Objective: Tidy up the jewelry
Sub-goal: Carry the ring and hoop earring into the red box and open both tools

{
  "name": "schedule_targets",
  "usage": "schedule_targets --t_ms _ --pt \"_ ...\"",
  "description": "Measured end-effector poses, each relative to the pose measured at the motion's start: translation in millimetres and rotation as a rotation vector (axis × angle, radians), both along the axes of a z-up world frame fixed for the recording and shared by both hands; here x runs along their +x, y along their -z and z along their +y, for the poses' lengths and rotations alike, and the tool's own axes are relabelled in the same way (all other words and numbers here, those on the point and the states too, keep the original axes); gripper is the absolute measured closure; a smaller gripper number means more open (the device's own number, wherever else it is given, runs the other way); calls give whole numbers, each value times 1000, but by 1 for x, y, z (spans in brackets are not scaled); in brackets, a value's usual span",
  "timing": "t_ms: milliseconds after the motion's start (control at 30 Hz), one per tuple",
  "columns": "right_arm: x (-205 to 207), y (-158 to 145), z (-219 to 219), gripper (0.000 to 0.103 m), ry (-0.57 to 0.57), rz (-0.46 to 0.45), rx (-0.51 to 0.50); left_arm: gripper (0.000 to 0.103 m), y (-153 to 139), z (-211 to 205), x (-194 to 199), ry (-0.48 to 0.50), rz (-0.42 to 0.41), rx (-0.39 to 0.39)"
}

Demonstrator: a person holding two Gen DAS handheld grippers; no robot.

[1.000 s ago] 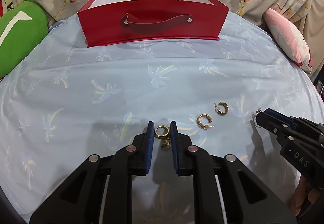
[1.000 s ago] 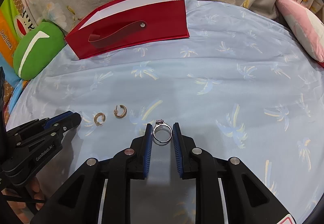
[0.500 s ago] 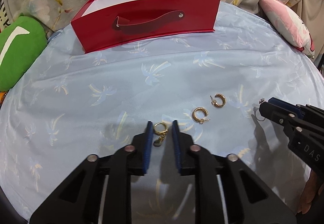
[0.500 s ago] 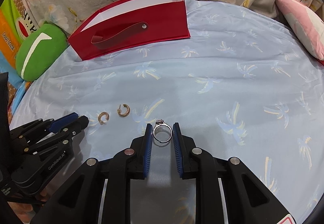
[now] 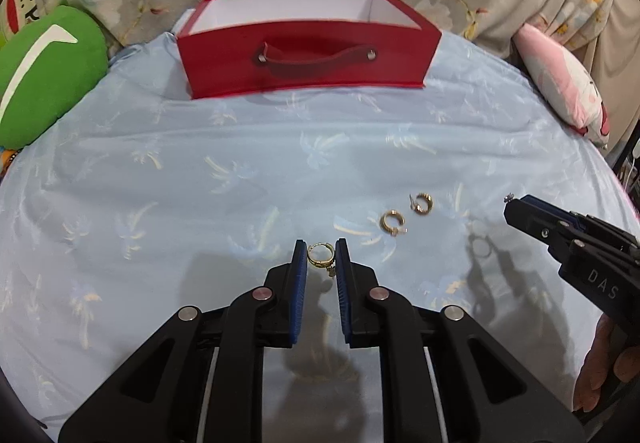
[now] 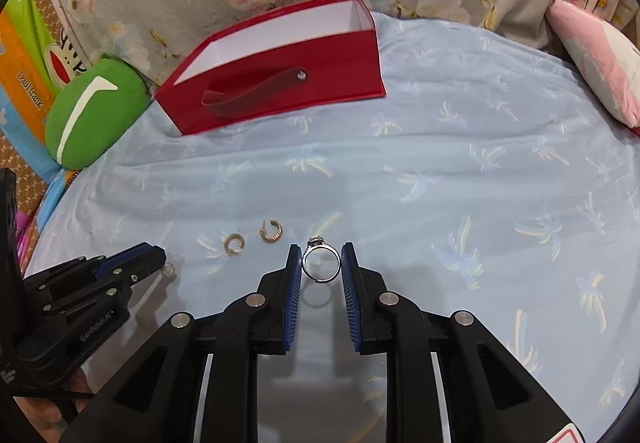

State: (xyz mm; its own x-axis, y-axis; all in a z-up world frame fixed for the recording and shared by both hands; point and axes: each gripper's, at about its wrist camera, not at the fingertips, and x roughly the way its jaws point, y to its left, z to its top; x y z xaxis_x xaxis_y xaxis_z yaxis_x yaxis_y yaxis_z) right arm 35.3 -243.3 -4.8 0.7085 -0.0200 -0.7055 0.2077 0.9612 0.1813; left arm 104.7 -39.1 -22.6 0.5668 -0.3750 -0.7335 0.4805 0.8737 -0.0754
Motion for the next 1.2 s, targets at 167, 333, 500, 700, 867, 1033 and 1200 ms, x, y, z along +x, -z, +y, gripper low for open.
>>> schedule_targets --t_ms 167,333,500,700,867,1033,1200 --pt "3 -30 2 84 -19 -53 -27 89 -34 14 7 -27 -52 -20" --pt "19 -67 1 84 -40 -119 -74 89 -72 25 31 -64 -119 -9" --pt "51 -105 -8 84 -41 -187 -106 89 -108 28 64 -93 -200 12" --pt "108 -135 -14 84 -61 -233 -128 89 -143 15 112 -112 -267 8" --pt "158 -146 -22 84 -63 -250 -126 89 -160 -3 157 -120 -298 4" --pt "207 -148 -31 84 -54 -255 -142 89 -164 -20 209 -135 -304 -1" --pt "252 -133 -41 84 -47 -220 -153 89 -156 -38 253 -141 -274 -1"
